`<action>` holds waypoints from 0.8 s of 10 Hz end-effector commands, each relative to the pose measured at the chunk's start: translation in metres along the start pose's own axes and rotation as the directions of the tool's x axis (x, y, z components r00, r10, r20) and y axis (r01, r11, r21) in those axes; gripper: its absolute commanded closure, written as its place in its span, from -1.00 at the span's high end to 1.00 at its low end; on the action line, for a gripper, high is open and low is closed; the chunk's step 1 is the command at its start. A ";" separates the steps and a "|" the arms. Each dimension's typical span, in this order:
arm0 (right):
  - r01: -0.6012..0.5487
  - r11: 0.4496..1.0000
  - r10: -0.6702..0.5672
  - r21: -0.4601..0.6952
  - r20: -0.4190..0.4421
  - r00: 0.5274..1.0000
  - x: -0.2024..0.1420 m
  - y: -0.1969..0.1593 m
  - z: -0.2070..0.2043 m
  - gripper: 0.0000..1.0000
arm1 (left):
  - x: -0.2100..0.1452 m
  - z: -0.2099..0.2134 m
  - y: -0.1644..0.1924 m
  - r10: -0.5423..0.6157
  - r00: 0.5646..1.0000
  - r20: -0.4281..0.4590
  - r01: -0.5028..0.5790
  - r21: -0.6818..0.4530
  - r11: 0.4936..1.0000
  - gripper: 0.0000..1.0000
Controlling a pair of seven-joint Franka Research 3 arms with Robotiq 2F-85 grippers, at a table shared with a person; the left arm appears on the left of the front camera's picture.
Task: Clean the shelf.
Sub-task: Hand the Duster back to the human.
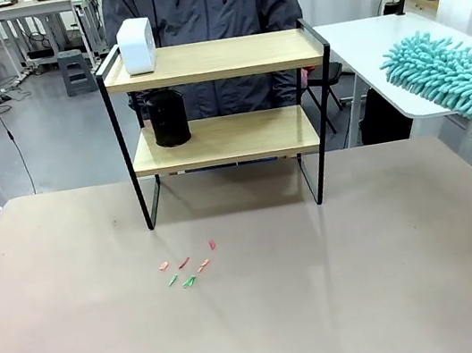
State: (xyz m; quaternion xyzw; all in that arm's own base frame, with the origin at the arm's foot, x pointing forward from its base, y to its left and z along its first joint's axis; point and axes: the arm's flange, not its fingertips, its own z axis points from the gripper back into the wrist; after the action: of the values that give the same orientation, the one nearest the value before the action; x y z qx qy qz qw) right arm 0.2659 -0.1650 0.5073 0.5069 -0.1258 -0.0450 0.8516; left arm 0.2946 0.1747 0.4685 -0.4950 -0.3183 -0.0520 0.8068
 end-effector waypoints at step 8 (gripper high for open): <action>-0.557 0.822 0.431 0.121 -0.771 0.468 -0.012 0.173 -0.094 -0.74 | -0.013 -0.191 -0.181 -0.342 0.910 -0.235 0.186 -0.507 0.842 1.00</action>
State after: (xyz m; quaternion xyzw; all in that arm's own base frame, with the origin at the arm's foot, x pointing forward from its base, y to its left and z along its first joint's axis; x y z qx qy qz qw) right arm 0.2605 0.0240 0.6180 0.3944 0.0637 0.3463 0.8488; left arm 0.3001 -0.0863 0.5490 -0.6061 -0.2279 -0.3341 0.6849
